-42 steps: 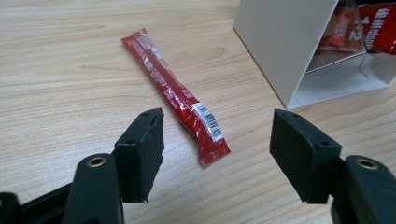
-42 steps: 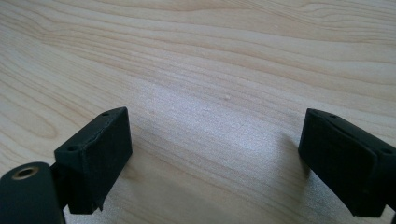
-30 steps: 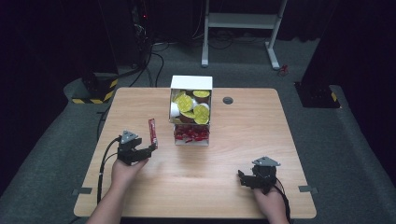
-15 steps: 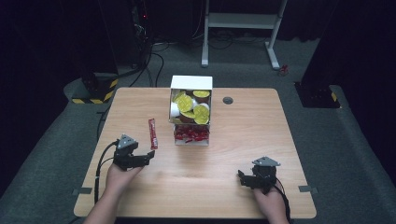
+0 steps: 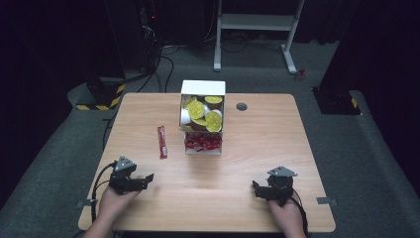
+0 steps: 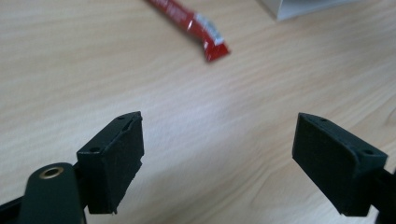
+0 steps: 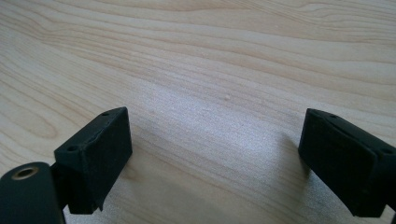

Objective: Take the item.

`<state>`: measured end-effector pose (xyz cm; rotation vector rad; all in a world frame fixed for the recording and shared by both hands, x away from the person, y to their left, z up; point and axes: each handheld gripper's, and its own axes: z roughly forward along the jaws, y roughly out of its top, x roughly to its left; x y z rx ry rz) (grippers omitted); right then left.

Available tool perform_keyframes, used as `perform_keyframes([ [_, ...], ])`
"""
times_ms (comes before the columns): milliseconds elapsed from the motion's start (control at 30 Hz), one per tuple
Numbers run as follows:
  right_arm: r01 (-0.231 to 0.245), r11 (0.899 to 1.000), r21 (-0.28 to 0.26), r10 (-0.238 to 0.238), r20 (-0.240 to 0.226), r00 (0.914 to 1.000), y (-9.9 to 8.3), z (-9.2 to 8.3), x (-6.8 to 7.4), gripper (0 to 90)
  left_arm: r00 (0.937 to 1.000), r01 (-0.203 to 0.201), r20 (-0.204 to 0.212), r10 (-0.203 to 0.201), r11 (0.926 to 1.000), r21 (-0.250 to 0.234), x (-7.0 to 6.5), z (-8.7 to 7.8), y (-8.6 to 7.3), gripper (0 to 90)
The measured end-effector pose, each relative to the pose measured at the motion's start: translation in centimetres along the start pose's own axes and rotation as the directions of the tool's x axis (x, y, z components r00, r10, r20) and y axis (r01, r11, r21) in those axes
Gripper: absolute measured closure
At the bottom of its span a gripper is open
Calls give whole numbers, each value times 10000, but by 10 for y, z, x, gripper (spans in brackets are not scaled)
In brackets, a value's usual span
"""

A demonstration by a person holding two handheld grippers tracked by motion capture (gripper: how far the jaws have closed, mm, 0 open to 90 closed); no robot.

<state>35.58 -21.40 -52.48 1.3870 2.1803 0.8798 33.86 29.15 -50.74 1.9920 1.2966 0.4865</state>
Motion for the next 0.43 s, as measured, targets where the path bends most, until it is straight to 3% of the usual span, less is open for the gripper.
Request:
perform_keyframes([
  [167,-2,10000,-1,2,0,10000,0,0,0,94,9985,-389,-370,410,9977,557,2,0,-19,159],
  [233,-1,10000,0,1,-2,10000,0,0,0,94,9972,-574,-461,592,9975,402,1,-1,-25,149],
  [433,-1,10000,1,1,1,10000,0,0,0,94,9973,-586,-427,594,9981,204,1,-2,-29,147],
])
